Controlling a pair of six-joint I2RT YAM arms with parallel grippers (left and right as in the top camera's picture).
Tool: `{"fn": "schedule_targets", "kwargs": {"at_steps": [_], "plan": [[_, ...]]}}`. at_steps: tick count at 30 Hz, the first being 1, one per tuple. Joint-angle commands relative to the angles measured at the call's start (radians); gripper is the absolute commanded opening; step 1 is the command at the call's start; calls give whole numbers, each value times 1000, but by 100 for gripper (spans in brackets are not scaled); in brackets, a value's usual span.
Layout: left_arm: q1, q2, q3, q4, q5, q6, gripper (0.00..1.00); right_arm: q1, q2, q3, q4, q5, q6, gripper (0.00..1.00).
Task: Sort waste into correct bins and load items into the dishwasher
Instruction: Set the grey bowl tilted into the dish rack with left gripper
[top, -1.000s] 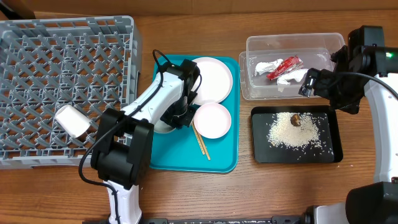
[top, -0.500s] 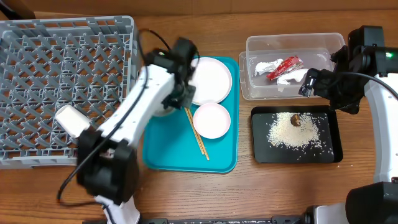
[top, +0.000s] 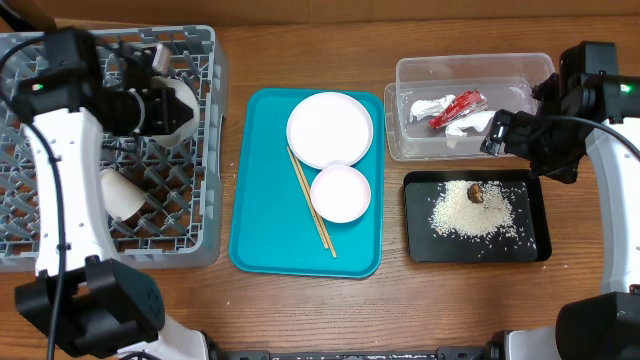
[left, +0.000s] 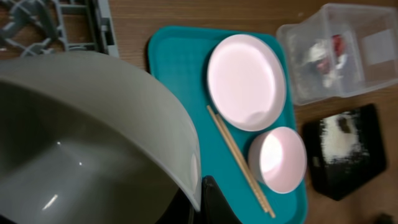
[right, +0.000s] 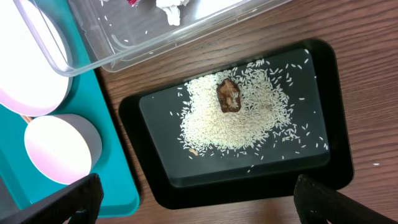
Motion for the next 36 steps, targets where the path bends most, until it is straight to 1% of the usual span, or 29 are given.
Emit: {"fn": "schedule_targets", "kwargs": {"at_steps": [1,6,12,17,21,22,25,32,36], "plan": [[66,69,17,-34,261,143,4,-3,-11,8,2,-5,0,100],[118,196,16,-63,325,173,4,-3,-11,8,2,-5,0,100],[169,284,17,-80,326,195,4,-3,-11,8,2,-5,0,100],[227,286,16,-108,296,195,4,-3,-11,8,2,-5,0,100],[247,286,13,-123,267,195,4,-3,-11,8,2,-5,0,100],[247,286,13,-124,277,195,4,-3,-11,8,2,-5,0,100],[247,286,13,-149,402,301,4,-3,-11,8,2,-5,0,100],[249,286,13,-114,399,304,4,-3,-11,8,-3,-5,0,100],[249,286,13,-102,432,331,4,-3,-11,8,-3,-5,0,100]]}}
